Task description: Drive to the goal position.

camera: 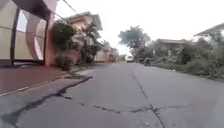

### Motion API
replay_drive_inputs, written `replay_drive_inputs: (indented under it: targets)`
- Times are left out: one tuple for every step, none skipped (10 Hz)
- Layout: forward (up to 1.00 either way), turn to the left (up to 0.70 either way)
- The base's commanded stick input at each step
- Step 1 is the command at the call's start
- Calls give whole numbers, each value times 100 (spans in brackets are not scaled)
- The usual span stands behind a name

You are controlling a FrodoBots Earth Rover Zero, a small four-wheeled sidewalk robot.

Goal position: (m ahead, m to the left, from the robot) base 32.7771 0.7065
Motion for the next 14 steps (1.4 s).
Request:
replay_drive_inputs:
  targets:
    - [100, -8]
    - [100, -32]
    - [100, -32]
    - [100, -32]
    - [100, -32]
    - [100, -32]
    - [100, -32]
    - [100, -32]
    - [100, -32]
    - [100, -5]
    - [100, 8]
    - [100, 8]
    - [100, 8]
    - [100, 8]
